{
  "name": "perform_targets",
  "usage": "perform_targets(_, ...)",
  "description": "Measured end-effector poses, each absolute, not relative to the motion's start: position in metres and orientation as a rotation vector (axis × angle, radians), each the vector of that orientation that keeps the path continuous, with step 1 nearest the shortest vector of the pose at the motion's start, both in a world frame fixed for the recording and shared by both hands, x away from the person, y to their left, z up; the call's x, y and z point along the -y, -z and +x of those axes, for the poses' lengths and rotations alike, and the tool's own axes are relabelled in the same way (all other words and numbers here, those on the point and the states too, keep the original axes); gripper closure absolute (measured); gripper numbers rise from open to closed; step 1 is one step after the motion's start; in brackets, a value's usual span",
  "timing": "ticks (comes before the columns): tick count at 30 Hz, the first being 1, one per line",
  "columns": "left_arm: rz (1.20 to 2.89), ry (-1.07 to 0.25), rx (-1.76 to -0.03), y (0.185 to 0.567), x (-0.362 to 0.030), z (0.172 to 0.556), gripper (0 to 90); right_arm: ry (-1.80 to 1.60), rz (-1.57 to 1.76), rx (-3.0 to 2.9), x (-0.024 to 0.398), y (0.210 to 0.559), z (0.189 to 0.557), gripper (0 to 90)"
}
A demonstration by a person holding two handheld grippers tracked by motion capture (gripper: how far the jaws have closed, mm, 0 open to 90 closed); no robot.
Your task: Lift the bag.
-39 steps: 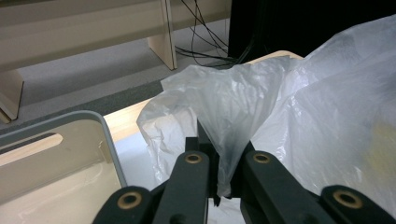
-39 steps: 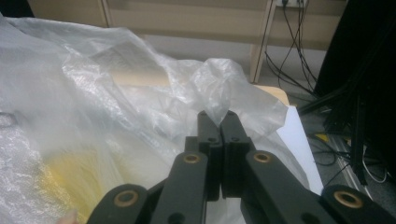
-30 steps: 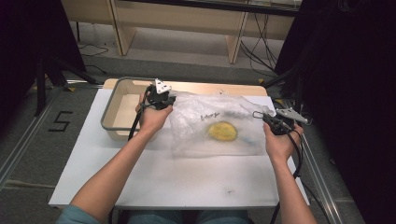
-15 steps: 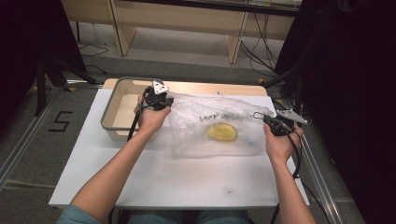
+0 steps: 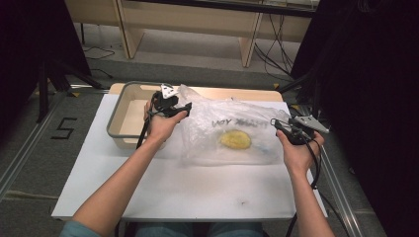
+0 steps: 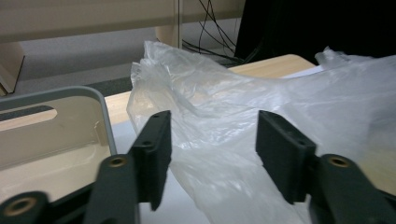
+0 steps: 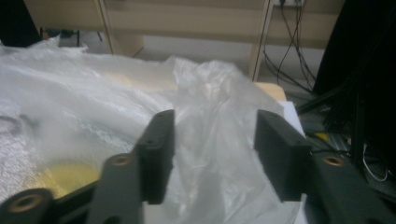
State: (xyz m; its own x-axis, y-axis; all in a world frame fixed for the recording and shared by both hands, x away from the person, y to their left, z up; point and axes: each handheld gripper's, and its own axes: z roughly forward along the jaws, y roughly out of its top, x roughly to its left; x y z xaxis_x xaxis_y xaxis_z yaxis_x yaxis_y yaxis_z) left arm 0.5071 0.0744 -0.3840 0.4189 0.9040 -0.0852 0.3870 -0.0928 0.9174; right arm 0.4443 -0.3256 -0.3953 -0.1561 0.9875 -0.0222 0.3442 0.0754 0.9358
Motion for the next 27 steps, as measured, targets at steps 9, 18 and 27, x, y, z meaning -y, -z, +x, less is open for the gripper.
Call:
perform_targets(9, 1.689, -0.665, -1.123, 0.380, -0.075, 0.502, 35.4, -1.140, 1.269, -1.543, 0.326, 0.384, 0.434, 27.5)
perform_targets(18, 1.707, -0.649, -1.123, 0.378, -0.073, 0.496, 35.2, -1.151, 1.260, -1.564, 0.328, 0.381, 0.429, 26.3)
perform_targets(27, 1.729, -0.652, -1.112, 0.376, -0.075, 0.490, 34.8, -1.146, 1.230, -1.609, 0.327, 0.378, 0.419, 25.6)
